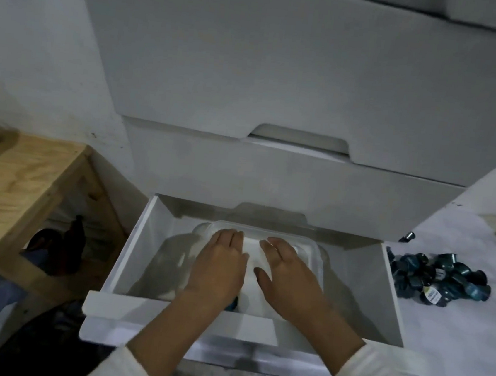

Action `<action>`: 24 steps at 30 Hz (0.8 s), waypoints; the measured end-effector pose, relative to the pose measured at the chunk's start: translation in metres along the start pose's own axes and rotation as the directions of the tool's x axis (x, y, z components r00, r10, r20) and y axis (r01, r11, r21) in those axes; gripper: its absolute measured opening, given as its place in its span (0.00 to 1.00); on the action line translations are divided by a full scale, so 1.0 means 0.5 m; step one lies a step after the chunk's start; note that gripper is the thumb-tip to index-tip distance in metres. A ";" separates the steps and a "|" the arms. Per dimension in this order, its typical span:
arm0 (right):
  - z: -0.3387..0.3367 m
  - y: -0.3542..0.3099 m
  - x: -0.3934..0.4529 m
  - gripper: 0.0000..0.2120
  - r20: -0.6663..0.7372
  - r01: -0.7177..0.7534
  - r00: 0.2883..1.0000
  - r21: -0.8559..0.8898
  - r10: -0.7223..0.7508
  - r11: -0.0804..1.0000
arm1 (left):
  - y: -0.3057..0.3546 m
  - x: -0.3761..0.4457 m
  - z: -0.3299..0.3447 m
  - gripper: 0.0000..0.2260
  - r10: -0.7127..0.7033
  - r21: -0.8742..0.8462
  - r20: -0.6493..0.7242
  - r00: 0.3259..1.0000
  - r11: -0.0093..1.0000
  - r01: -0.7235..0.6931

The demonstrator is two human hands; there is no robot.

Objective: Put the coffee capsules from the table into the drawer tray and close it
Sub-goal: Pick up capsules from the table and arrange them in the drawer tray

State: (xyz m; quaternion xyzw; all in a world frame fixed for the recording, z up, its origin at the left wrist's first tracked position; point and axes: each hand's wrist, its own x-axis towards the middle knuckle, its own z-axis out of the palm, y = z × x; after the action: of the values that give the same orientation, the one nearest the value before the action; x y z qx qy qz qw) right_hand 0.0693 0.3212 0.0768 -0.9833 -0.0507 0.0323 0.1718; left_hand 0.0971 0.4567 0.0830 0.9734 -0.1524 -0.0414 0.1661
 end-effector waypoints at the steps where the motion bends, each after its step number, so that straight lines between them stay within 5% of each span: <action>1: -0.006 0.006 -0.009 0.25 -0.044 -0.010 0.999 0.000 0.010 1.000 | 0.015 -0.005 0.002 0.23 -0.003 -0.003 -0.047 0.999 1.000 0.003; 6: -0.046 0.053 -0.055 0.24 -0.255 -0.047 0.967 -0.068 0.028 0.997 | 0.104 -0.017 0.008 0.23 -0.056 -0.016 -0.150 0.987 0.998 0.054; 12: -0.102 0.161 -0.114 0.24 -0.382 -0.043 0.924 -0.039 0.024 0.998 | 0.216 -0.010 0.040 0.16 0.064 -0.120 -0.300 0.952 0.987 -0.104; 24: -0.200 0.530 -0.238 0.19 -0.412 -0.021 0.911 -0.018 0.012 1.000 | 0.593 0.015 0.182 0.16 0.032 -0.337 -0.280 0.959 0.932 -0.129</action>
State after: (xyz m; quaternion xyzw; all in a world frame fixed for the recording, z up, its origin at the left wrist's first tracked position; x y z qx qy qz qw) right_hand -0.0174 0.0265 0.0856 -0.9702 -0.0055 -0.1746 0.1677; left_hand 0.0083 0.1597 0.0970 0.9172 -0.1585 0.0721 0.3585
